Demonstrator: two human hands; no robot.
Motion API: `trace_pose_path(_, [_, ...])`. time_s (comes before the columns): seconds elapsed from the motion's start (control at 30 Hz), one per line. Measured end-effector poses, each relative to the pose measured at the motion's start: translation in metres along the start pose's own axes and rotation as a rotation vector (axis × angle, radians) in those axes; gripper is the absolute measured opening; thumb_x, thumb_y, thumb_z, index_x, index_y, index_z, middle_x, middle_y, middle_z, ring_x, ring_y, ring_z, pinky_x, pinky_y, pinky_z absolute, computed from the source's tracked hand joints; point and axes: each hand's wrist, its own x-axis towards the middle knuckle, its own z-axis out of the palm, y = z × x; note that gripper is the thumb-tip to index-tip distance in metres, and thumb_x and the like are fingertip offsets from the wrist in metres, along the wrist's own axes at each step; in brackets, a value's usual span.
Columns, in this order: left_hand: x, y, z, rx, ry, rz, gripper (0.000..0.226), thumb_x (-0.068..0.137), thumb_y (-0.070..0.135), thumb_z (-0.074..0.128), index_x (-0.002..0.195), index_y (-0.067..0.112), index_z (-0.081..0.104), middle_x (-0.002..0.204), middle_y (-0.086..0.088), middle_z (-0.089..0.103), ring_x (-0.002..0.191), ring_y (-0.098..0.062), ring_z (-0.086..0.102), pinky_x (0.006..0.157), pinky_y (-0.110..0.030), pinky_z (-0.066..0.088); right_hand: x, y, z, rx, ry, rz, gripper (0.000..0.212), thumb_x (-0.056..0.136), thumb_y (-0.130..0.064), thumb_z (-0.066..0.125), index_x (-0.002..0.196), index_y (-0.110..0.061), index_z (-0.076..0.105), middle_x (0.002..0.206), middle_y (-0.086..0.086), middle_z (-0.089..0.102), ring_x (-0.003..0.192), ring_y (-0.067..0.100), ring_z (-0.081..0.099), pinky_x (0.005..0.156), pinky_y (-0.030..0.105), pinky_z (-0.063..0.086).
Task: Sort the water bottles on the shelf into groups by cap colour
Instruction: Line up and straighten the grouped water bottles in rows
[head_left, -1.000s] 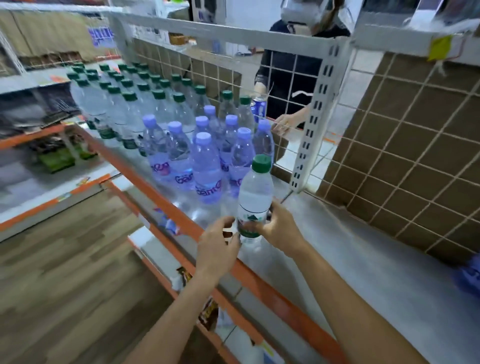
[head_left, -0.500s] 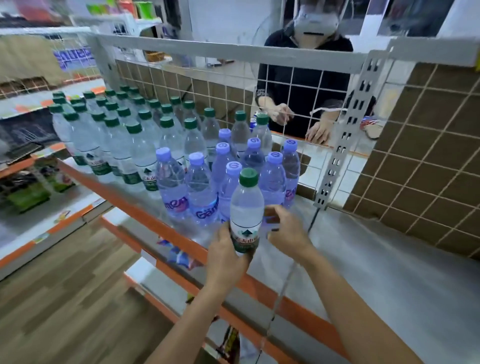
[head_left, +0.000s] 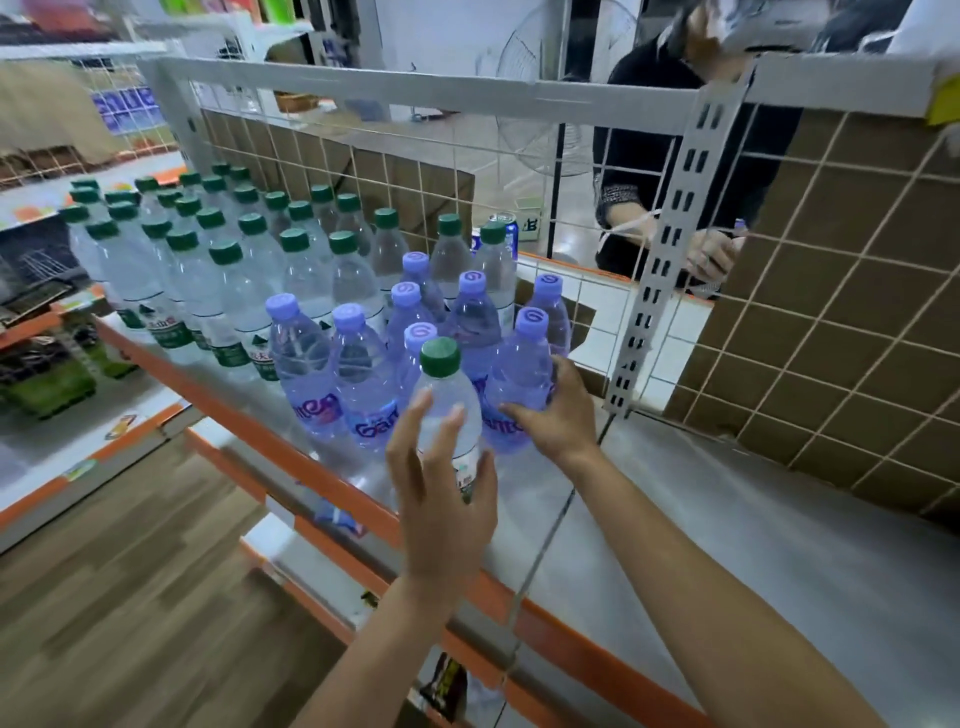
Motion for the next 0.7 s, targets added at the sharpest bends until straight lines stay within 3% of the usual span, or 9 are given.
trace_pose_path(0.07, [-0.008, 0.014, 0.009, -0.008, -0.046, 0.15, 0.038, 0.08, 0.0, 0.065, 0.114, 0.011, 0.05, 0.124, -0.013, 0.044, 0.123, -0.018, 0.043, 0.105, -0.021, 0.036, -0.008, 0.005, -0.016, 0.022, 0.01, 0.005, 0.066, 0.058, -0.028, 0.085, 0.114, -0.013, 0.053, 0.112, 0.007, 0.06, 0.101, 0.025, 0.06, 0.084, 0.04, 0.05])
trace_pose_path(0.13, [-0.021, 0.023, 0.025, -0.072, -0.164, 0.156, 0.034, 0.083, -0.003, 0.06, 0.113, 0.01, 0.052, 0.119, -0.009, 0.051, 0.115, -0.018, 0.051, 0.102, -0.02, 0.039, -0.017, 0.01, -0.039, 0.02, 0.021, 0.023, 0.061, 0.057, -0.029, 0.084, 0.109, -0.017, 0.055, 0.107, 0.004, 0.062, 0.096, 0.023, 0.062, 0.08, 0.037, 0.051])
trace_pose_path(0.27, [-0.05, 0.039, 0.068, -0.164, -0.523, -0.256, 0.052, 0.075, 0.0, 0.067, 0.124, 0.006, 0.049, 0.116, -0.014, 0.054, 0.108, -0.025, 0.052, 0.094, -0.009, 0.032, -0.035, 0.028, -0.097, -0.014, 0.071, 0.087, 0.054, 0.059, -0.023, 0.086, 0.105, -0.019, 0.057, 0.099, -0.003, 0.062, 0.09, 0.017, 0.061, 0.077, 0.028, 0.048])
trace_pose_path(0.4, [-0.072, 0.069, 0.112, -0.189, -0.873, -0.519, 0.069, 0.078, 0.016, 0.071, 0.137, 0.007, 0.037, 0.132, -0.013, 0.048, 0.117, -0.027, 0.05, 0.098, -0.028, 0.04, -0.055, 0.047, -0.16, -0.016, 0.158, 0.135, 0.047, 0.062, -0.013, 0.085, 0.102, -0.018, 0.061, 0.091, -0.007, 0.06, 0.082, 0.009, 0.057, 0.065, 0.01, 0.038])
trace_pose_path(0.5, [-0.085, 0.104, 0.149, -0.32, -1.005, -0.529, 0.078, 0.07, 0.032, 0.075, 0.136, 0.014, 0.039, 0.129, -0.007, 0.056, 0.109, -0.025, 0.059, 0.091, -0.041, 0.049, -0.069, 0.069, -0.202, -0.049, 0.223, 0.162, 0.046, 0.061, -0.015, 0.085, 0.101, -0.014, 0.063, 0.097, -0.001, 0.069, 0.086, 0.013, 0.064, 0.073, 0.017, 0.047])
trace_pose_path(0.7, [-0.103, 0.181, 0.201, -0.4, -1.112, -0.374, 0.058, 0.07, 0.037, 0.076, 0.12, 0.031, 0.049, 0.113, 0.007, 0.063, 0.093, -0.017, 0.063, 0.072, -0.027, 0.048, -0.107, 0.109, -0.27, -0.077, 0.416, 0.206, 0.058, 0.067, -0.016, 0.081, 0.119, -0.018, 0.055, 0.11, -0.003, 0.065, 0.099, 0.011, 0.063, 0.088, 0.031, 0.052])
